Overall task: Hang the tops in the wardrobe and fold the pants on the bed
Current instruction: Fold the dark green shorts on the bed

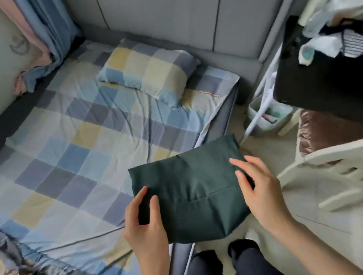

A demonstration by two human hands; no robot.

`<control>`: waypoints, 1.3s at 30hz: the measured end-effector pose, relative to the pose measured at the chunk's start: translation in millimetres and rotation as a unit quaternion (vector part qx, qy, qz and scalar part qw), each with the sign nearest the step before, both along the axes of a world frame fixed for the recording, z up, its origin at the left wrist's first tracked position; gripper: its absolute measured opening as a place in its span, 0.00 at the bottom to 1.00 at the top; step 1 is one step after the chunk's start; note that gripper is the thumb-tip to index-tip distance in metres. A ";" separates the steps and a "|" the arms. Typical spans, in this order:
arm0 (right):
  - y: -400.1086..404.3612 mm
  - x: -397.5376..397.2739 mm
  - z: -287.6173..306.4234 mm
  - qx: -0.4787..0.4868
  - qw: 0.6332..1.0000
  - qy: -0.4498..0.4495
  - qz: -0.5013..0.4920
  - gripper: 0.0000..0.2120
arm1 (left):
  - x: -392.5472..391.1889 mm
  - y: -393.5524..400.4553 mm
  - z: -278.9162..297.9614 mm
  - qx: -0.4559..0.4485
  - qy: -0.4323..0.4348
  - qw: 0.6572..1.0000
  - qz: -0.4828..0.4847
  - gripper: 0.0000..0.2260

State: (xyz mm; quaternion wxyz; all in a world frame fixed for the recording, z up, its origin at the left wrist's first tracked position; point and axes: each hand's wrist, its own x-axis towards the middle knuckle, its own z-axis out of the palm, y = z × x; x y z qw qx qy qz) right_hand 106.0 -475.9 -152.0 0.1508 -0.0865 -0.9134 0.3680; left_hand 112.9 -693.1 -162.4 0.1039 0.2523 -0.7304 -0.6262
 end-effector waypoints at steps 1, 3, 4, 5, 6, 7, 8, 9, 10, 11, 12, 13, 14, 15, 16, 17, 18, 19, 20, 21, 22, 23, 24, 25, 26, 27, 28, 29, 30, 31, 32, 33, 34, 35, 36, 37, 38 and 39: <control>9.4 8.3 1.3 0.000 1.000 0.005 -0.021 0.13 | 1.4 8.1 2.6 0.001 0.004 1.000 -0.018 0.11; 32.5 31.7 5.8 0.000 0.997 0.019 -0.072 0.13 | 4.0 32.6 9.2 0.005 0.009 0.998 -0.058 0.11; 44.8 43.4 6.9 -0.001 0.995 0.024 -0.093 0.13 | 5.2 45.8 11.1 0.007 0.012 0.997 -0.075 0.11; 58.7 57.2 9.6 0.000 0.992 0.031 -0.119 0.13 | 7.7 61.6 12.9 0.008 0.015 0.995 -0.096 0.11; 69.4 68.0 9.7 -0.002 0.990 0.033 -0.138 0.13 | 10.3 73.2 14.6 0.009 0.019 0.994 -0.111 0.11; 88.2 87.1 13.0 -0.001 0.985 0.042 -0.168 0.13 | 16.1 94.8 16.8 0.011 0.021 0.990 -0.141 0.12; 101.1 100.4 14.6 -0.005 0.981 0.046 -0.189 0.13 | 20.9 109.4 17.9 0.014 0.022 0.986 -0.164 0.11; 120.3 120.4 16.9 -0.006 0.975 0.052 -0.214 0.13 | 29.2 132.0 19.9 0.014 0.019 0.981 -0.195 0.11; 136.2 136.5 19.0 -0.008 0.971 0.052 -0.234 0.13 | 36.4 150.9 20.3 0.012 0.020 0.975 -0.221 0.11; 149.9 149.9 20.2 -0.008 0.967 0.054 -0.249 0.13 | 42.6 167.1 21.7 0.011 0.021 0.970 -0.240 0.11; 163.4 163.7 21.5 -0.006 0.963 0.052 -0.264 0.13 | 49.6 184.0 22.4 0.010 0.024 0.965 -0.261 0.11; 184.2 183.5 24.4 -0.002 0.956 0.055 -0.288 0.13 | 60.3 210.3 23.1 0.008 0.028 0.959 -0.284 0.11; 199.4 198.7 24.9 -0.002 0.951 0.055 -0.304 0.13 | 69.8 229.5 24.3 0.009 0.028 0.953 -0.301 0.11; 225.1 225.2 26.9 0.002 0.943 0.054 -0.328 0.13 | 87.0 262.5 25.3 0.011 0.029 0.946 -0.321 0.11; 241.4 240.2 28.6 0.002 0.938 0.053 -0.343 0.13 | 97.1 283.3 26.4 0.017 0.030 0.942 -0.335 0.11; 257.9 255.3 29.3 0.002 0.933 0.056 -0.354 0.12 | 107.6 303.8 27.6 0.017 0.031 0.936 -0.351 0.11; 281.9 282.3 31.0 0.006 0.923 0.055 -0.382 0.12 | 125.5 336.7 28.0 0.019 0.026 0.926 -0.375 0.11; 296.0 297.2 32.0 0.009 0.915 0.049 -0.401 0.12 | 135.4 356.2 28.2 0.022 0.024 0.921 -0.389 0.11; 309.6 311.5 32.8 0.012 0.908 0.051 -0.415 0.12 | 144.4 375.4 29.0 0.026 0.024 0.914 -0.404 0.11; 323.1 327.4 33.6 0.010 0.899 0.047 -0.435 0.12 | 154.1 396.0 28.9 0.029 0.027 0.904 -0.425 0.11; 338.4 350.5 33.3 0.010 0.884 0.046 -0.466 0.12 | 167.9 422.1 30.0 0.031 0.022 0.891 -0.453 0.11; 347.9 365.6 33.2 0.010 0.872 0.039 -0.488 0.12 | 177.2 440.0 30.7 0.038 0.014 0.879 -0.475 0.11; 361.2 387.1 32.6 0.010 0.858 0.039 -0.512 0.11 | 190.9 465.6 31.8 0.047 0.010 0.864 -0.502 0.11; 369.1 401.6 32.8 0.001 0.847 0.035 -0.530 0.11 | 199.8 482.7 32.9 0.058 0.001 0.850 -0.523 0.12; 381.1 420.5 31.3 -0.010 0.832 0.033 -0.553 0.12 | 212.1 506.9 33.2 0.067 -0.007 0.835 -0.546 0.12; 388.4 433.9 29.9 -0.026 0.818 0.022 -0.574 0.12 | 220.4 524.5 32.7 0.077 -0.015 0.822 -0.564 0.12; 394.5 445.1 27.3 -0.038 0.806 0.012 -0.591 0.12 | 227.3 541.6 31.9 0.078 -0.022 0.809 -0.582 0.13; 398.9 453.9 25.4 -0.048 0.793 -0.003 -0.608 0.12 | 232.5 556.0 30.4 0.076 -0.028 0.796 -0.600 0.13; 405.1 465.1 21.8 -0.055 0.775 -0.009 -0.629 0.12 | 238.8 575.4 27.7 0.077 -0.037 0.779 -0.622 0.13; 410.9 471.3 20.4 -0.062 0.759 -0.008 -0.648 0.12 | 242.8 589.8 25.8 0.077 -0.057 0.766 -0.636 0.12; 417.4 477.2 18.5 -0.059 0.745 -0.008 -0.665 0.12 | 246.4 606.9 21.4 0.079 -0.065 0.751 -0.652 0.12; 422.8 480.5 16.0 -0.058 0.736 -0.009 -0.674 0.12 | 248.4 622.4 18.1 0.078 -0.076 0.742 -0.662 0.11; 424.1 482.2 15.9 -0.051 0.733 -0.014 -0.678 0.12 | 249.0 625.9 20.3 0.072 -0.078 0.739 -0.665 0.12; 448.6 490.0 8.2 -0.053 0.702 -0.012 -0.710 0.12 | 253.1 664.6 9.3 0.063 -0.090 0.712 -0.693 0.12; 450.6 491.6 9.2 -0.053 0.697 -0.015 -0.715 0.12 | 254.6 667.3 9.0 0.059 -0.096 0.705 -0.700 0.12; 457.8 491.9 8.0 -0.053 0.692 -0.020 -0.720 0.12 | 254.9 680.2 7.5 0.061 -0.101 0.703 -0.702 0.12; 466.6 494.1 5.3 -0.060 0.678 -0.025 -0.732 0.12 | 255.6 693.6 3.9 0.063 -0.110 0.691 -0.712 0.12; 485.1 496.6 0.5 -0.068 0.657 -0.024 -0.751 0.12 | 256.7 717.7 -2.8 0.064 -0.121 0.678 -0.722 0.11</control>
